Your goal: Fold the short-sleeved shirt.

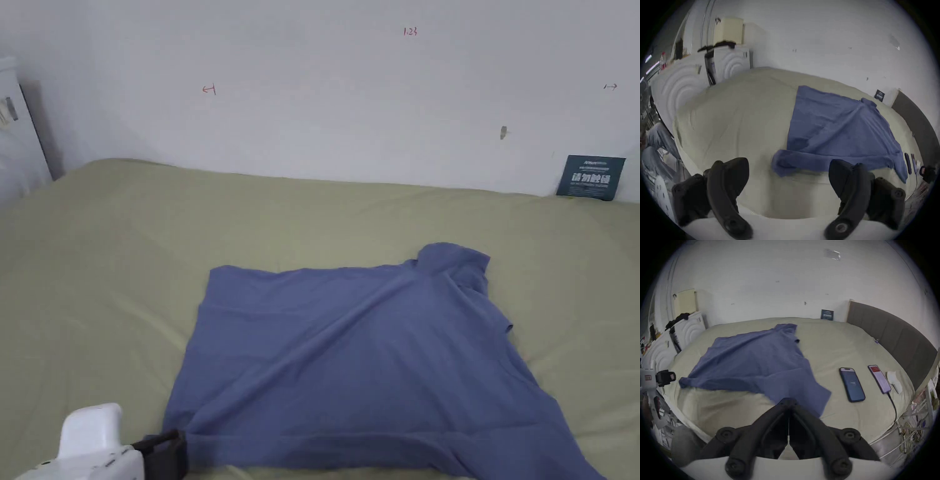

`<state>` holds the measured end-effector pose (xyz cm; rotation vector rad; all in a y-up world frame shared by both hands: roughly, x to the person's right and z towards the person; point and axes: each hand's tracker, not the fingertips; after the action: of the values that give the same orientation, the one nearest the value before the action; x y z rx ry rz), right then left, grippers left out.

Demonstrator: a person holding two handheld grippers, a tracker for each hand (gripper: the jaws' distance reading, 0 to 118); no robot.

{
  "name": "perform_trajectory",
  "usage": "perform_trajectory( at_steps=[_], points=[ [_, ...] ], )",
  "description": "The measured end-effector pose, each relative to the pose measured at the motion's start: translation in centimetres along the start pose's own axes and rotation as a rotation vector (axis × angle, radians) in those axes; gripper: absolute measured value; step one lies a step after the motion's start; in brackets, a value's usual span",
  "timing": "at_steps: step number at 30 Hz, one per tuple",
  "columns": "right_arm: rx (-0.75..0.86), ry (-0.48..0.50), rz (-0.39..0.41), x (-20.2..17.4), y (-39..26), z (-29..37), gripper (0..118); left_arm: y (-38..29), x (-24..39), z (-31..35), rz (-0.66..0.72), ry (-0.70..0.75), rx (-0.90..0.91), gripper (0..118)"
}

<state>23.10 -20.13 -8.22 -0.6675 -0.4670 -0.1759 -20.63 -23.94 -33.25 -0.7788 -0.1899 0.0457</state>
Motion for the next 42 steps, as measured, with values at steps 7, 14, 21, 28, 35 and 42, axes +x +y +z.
perform_trajectory(
  at_steps=[7,14,21,28,35,42],
  points=[
    [-0.167,0.057,-0.15,4.6,0.3,-5.2,25,-0.2,2.3,-6.4,-0.073,-0.006,-0.153,91],
    [-0.255,0.082,0.08,4.2,-0.4,-10.0,75,-0.1,3.4,-6.2,-0.075,-0.04,-0.125,13],
    [-0.227,0.111,0.184,3.4,0.1,-11.3,5,0.0,3.5,-5.6,-0.087,-0.052,-0.119,13],
    [-0.1,0.132,0.129,4.2,1.1,-8.0,5,0.6,3.6,-4.3,-0.095,-0.069,-0.11,13],
    [0.02,0.134,0.199,3.2,4.0,-6.7,5,3.2,3.6,-2.7,-0.161,-0.08,-0.065,13],
    [-0.01,0.112,0.274,2.9,9.8,-11.2,5,8.7,3.1,-4.5,-0.225,-0.129,-0.061,13]
  ],
)
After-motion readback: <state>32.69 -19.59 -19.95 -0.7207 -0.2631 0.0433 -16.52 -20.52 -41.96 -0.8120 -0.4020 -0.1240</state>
